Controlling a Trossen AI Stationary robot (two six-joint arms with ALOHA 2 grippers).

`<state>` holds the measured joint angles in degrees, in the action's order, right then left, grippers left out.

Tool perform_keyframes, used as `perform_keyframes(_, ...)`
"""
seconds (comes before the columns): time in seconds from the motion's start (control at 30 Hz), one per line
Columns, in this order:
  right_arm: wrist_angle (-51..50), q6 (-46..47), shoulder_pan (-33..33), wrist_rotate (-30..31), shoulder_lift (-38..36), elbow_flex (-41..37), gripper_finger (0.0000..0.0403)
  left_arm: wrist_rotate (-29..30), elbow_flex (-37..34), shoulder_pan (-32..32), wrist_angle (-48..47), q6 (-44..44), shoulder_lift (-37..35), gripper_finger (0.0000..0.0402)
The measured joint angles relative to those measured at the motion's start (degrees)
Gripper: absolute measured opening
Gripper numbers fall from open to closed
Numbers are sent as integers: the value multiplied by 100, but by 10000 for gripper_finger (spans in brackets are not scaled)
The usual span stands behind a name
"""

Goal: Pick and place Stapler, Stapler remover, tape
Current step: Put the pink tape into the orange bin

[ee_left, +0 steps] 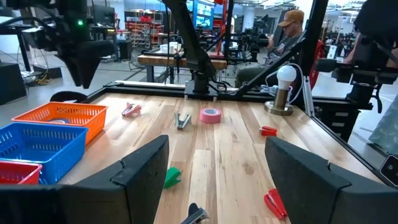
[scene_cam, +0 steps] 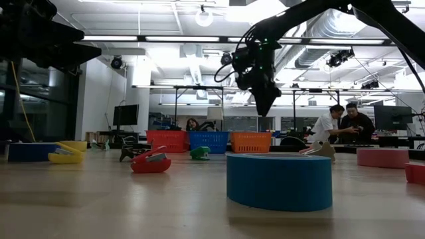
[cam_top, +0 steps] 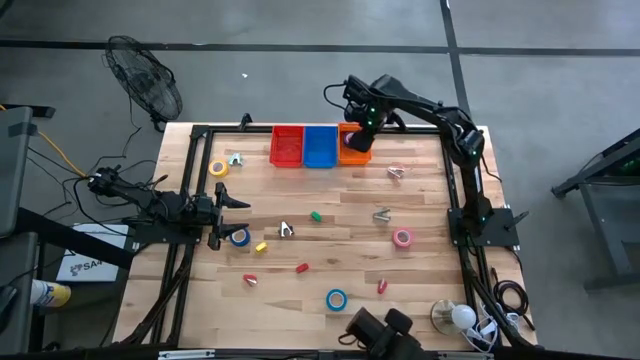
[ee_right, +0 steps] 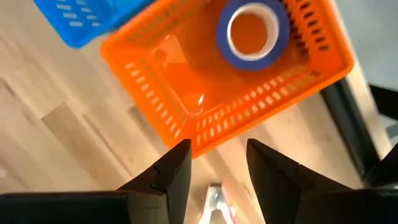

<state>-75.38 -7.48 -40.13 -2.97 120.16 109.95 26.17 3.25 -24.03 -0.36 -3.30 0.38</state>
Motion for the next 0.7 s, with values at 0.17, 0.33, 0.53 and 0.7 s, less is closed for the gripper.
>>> perform_keyframes(0.17, -361, 59, 84, -17, 0, -2, 146, 0, 0, 2, 0, -1, 2, 262)
perform_keyframes(0.33, -729, 128, 227, -32, 0, -4, 145, 0, 0, 2, 0, 0, 0, 262)
perform_keyframes(0.53, -1059, 301, 463, -28, 0, -9, 146, 0, 0, 0, 0, -1, 0, 262)
perform_keyframes(0.7, -1192, 428, 726, -23, 0, -9, 145, 0, 0, 2, 0, 1, 0, 262)
